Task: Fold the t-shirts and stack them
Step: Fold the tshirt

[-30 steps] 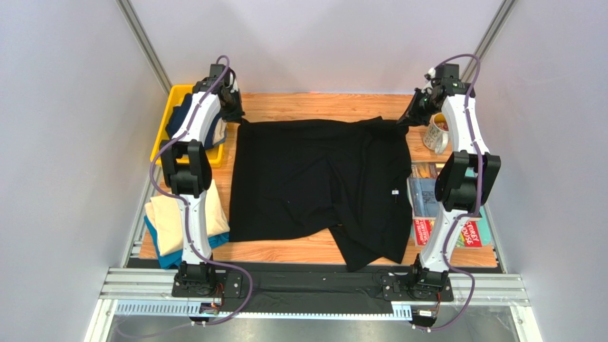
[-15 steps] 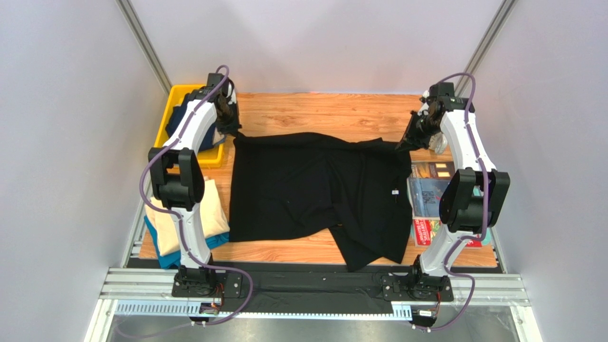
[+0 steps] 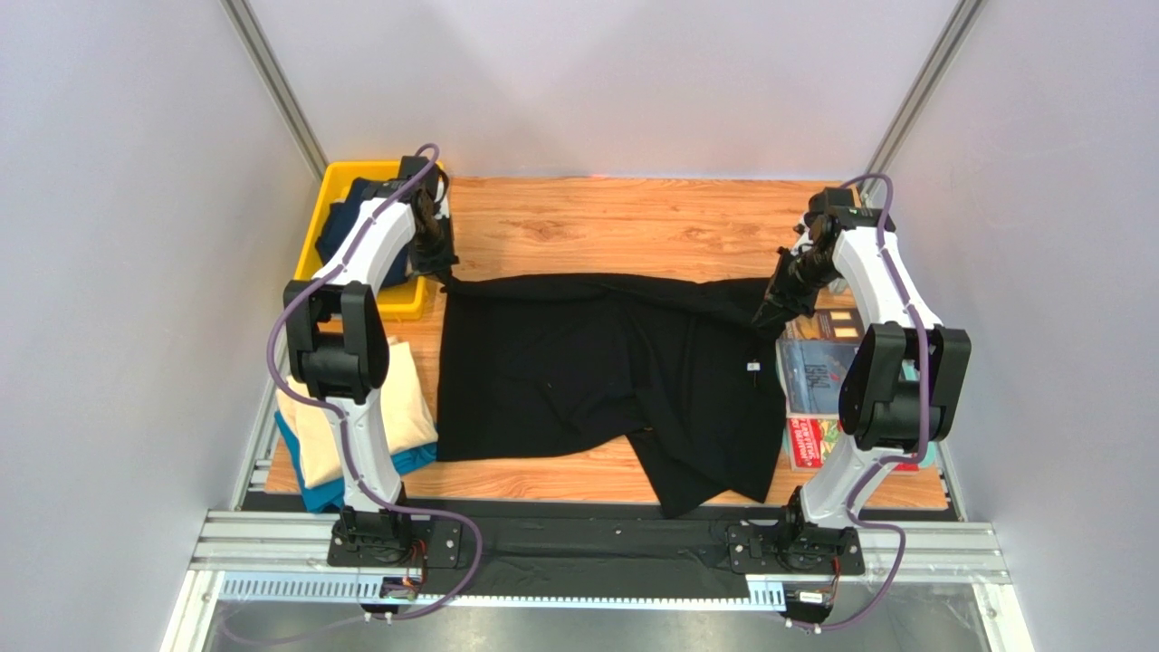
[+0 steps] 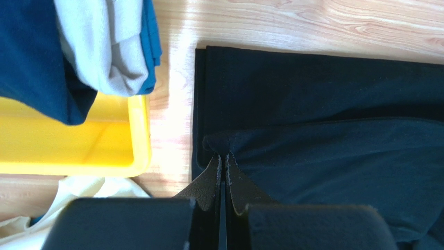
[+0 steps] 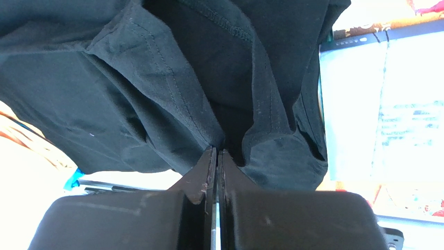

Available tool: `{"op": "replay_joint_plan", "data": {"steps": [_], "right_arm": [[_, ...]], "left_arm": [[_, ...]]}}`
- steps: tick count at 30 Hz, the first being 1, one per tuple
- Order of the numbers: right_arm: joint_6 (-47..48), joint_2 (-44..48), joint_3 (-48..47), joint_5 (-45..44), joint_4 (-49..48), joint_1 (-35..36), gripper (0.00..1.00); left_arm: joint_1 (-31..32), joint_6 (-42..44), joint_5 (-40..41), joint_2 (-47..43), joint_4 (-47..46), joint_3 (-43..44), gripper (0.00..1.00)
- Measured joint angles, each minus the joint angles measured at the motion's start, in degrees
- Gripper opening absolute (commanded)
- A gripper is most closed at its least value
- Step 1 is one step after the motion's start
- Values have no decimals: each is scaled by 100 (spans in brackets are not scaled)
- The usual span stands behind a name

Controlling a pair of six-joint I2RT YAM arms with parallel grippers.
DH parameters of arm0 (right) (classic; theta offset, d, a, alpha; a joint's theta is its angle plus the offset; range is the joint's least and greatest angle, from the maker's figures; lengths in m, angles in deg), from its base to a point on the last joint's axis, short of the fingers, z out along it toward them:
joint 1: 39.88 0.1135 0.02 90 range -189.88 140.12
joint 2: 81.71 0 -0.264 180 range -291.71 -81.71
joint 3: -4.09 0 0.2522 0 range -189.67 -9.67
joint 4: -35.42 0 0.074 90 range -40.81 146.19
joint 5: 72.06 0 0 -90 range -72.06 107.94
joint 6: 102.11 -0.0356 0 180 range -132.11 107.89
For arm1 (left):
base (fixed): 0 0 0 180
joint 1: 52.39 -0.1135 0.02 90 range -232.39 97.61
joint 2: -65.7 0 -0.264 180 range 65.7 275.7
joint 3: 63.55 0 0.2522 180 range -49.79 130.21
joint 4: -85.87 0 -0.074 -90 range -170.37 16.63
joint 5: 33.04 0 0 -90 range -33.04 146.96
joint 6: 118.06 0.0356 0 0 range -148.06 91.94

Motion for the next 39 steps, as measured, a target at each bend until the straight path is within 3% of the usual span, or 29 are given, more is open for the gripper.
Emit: {"op": "replay_joint_plan", "data": {"steps": [7, 13, 27, 32, 34, 36, 39], "right_arm": [[-37, 101, 170, -125, 28, 0, 0], [-37, 26, 195, -111, 111, 0, 0], [-33, -85, 527, -168, 179, 127, 0], [-35, -210, 721, -234, 219, 367, 5], [-35, -273, 822, -269, 238, 428, 18], [-61, -339, 911, -308, 254, 463, 19], [-55, -407, 942, -376, 326, 468, 27]], "left_arm": [[0, -37, 219, 28, 140, -57, 0], [0, -20, 260, 782, 741, 857, 0], [0, 4, 262, 916, 1220, 844, 0], [0, 9, 282, 916, 1268, 752, 0], [0, 9, 284, 916, 1290, 691, 20], [0, 35, 293, 916, 1318, 629, 40], [0, 13, 426, 916, 1425, 584, 44]]}}
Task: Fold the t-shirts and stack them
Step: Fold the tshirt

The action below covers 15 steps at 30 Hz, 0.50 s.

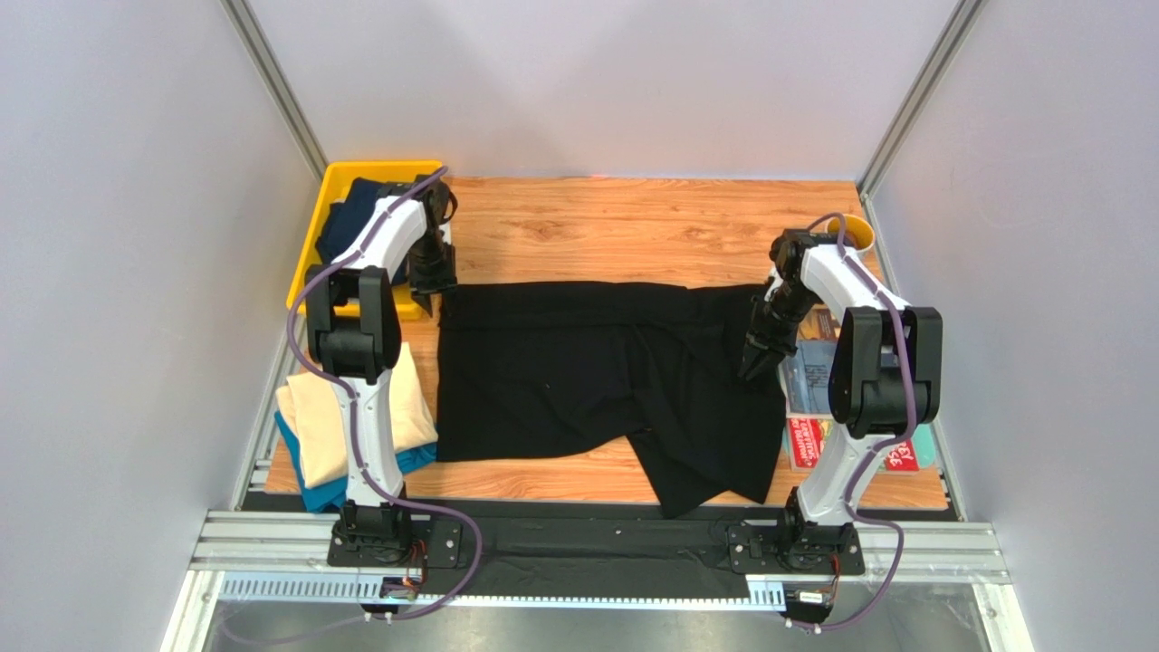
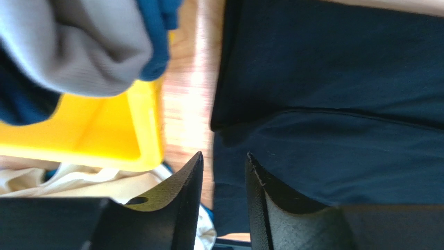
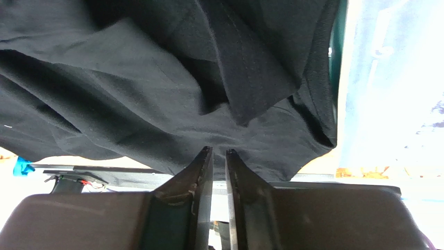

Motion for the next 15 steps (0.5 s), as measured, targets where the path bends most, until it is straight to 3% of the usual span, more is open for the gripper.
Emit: {"op": "replay_joint_plan", "data": {"steps": [4, 15], "right_arm": [[-9, 0, -138, -166, 111, -2, 34], [-22, -251, -1698, -522, 164, -2, 38]], "left_arm": [[0, -9, 155, 0, 17, 0, 44], [28, -17, 120, 0, -31, 474, 44]]}}
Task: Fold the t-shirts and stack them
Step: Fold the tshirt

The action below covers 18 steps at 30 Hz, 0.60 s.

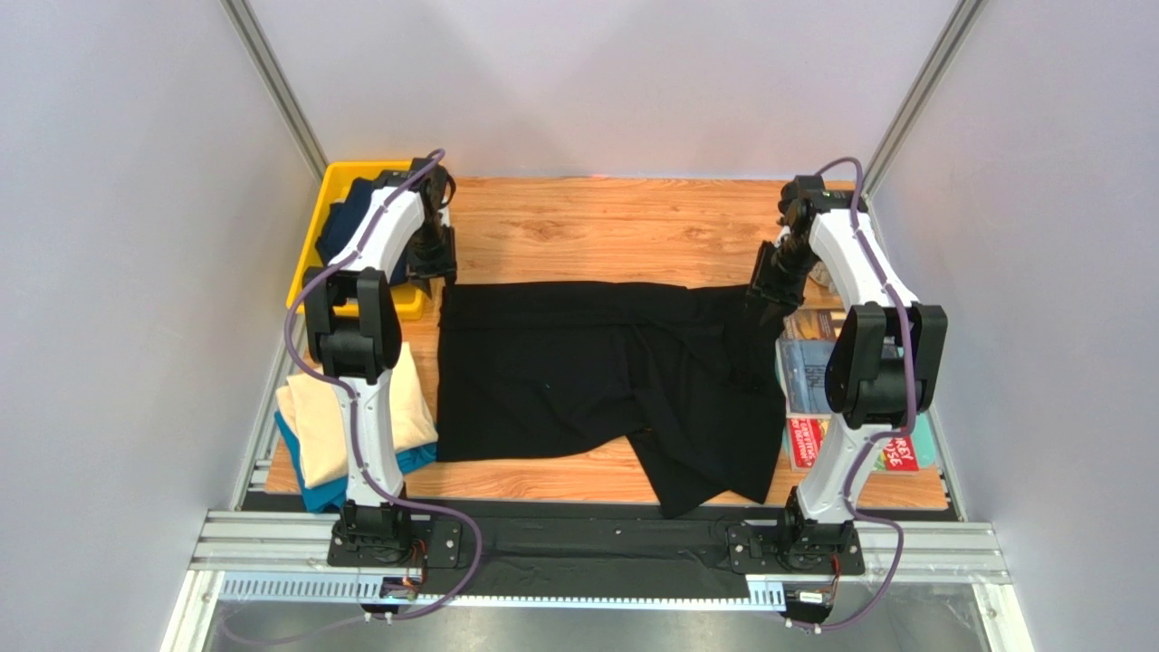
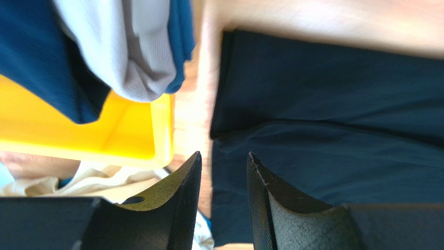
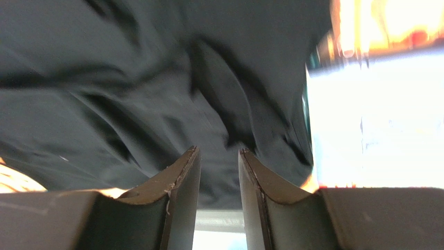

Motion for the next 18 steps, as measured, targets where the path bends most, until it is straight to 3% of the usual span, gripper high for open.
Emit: {"op": "replay_joint_plan", "data": {"steps": [7, 14, 18], "right_arm": [[-2, -1244, -807, 306, -367, 0, 40], [2, -1902, -979, 564, -481, 0, 40], [7, -1908, -977, 667, -492, 0, 31]], "left_arm": [[269, -22, -212, 227, -109, 868, 43], [673, -42, -466, 745, -203, 839, 42], [826, -44, -557, 852, -223, 621, 41]]}}
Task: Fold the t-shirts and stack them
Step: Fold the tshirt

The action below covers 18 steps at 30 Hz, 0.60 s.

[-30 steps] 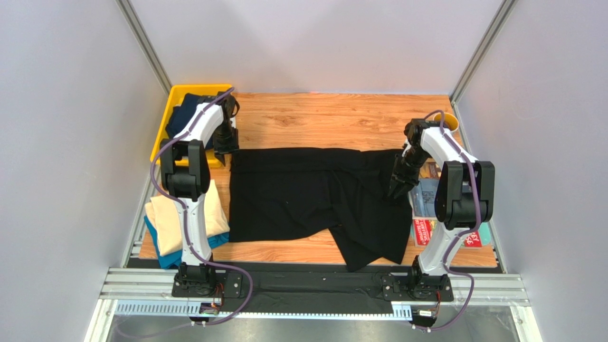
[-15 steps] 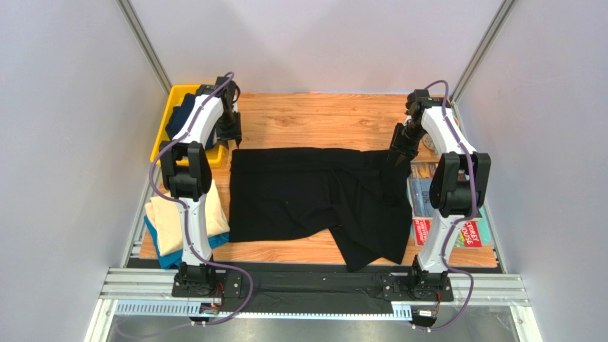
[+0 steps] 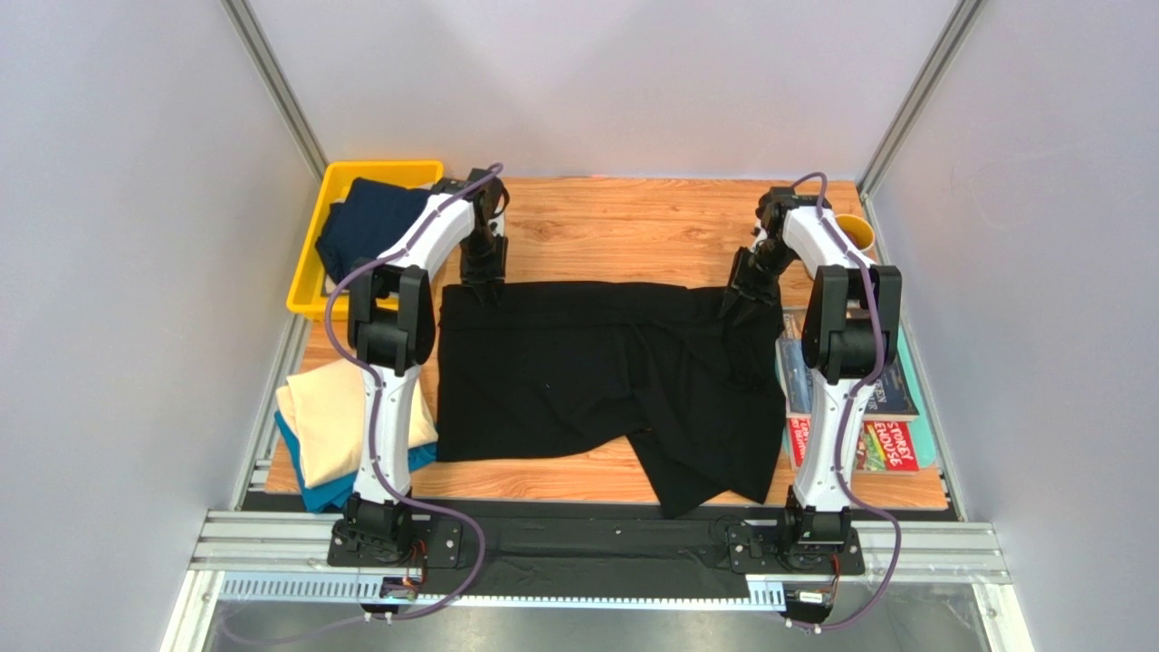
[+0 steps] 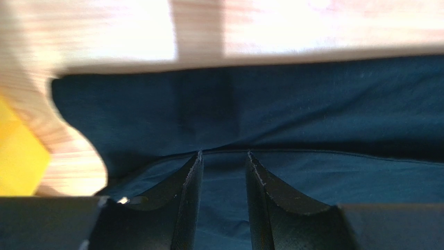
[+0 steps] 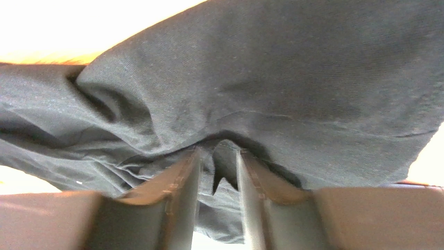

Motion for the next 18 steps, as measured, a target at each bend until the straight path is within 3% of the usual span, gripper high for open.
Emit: {"op": "replay_joint_plan", "data": {"steps": [11, 18], "right_arm": [[98, 476, 776, 363, 4, 120, 0], [153, 957, 1176, 527, 66, 302, 0]], "left_arm": [[70, -15, -31, 0, -109, -396, 40], [66, -15, -26, 0, -149, -398, 40]]}}
